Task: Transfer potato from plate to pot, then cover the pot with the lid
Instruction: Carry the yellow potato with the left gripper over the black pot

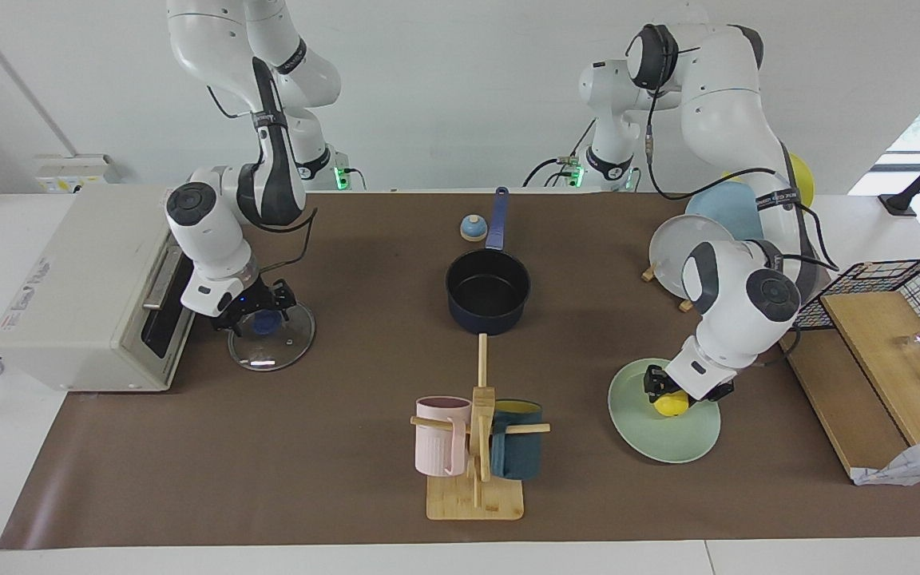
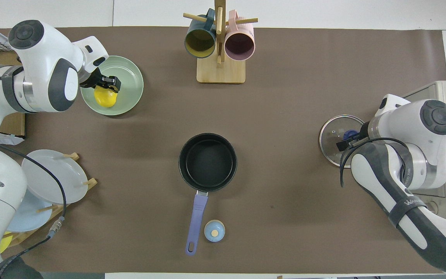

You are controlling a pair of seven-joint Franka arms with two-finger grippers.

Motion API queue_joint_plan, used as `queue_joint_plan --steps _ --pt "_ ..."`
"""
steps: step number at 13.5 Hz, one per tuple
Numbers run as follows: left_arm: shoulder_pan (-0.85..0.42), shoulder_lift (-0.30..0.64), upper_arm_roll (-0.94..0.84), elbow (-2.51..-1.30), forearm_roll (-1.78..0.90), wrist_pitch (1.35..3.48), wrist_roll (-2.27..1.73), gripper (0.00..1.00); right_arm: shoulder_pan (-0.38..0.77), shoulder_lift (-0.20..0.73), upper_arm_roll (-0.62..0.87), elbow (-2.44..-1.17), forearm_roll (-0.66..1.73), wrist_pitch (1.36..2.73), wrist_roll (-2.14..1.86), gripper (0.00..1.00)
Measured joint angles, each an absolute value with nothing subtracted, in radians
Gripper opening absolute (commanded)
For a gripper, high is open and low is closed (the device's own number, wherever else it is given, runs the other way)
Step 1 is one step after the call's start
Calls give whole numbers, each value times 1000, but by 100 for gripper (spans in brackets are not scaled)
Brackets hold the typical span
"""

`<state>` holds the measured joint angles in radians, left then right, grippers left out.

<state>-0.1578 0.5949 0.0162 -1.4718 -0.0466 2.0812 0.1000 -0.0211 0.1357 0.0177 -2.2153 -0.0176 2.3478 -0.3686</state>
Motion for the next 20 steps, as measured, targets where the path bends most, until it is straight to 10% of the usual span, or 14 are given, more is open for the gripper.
queue_joint_plan --steps 8,20 --pt "-336 309 2 -1458 -58 1786 -286 0 -21 130 18 -2214 -18 2339 -369 88" --pt "-689 129 0 -2023 -59 2232 -640 0 -19 129 21 -2213 -13 2338 -360 66"
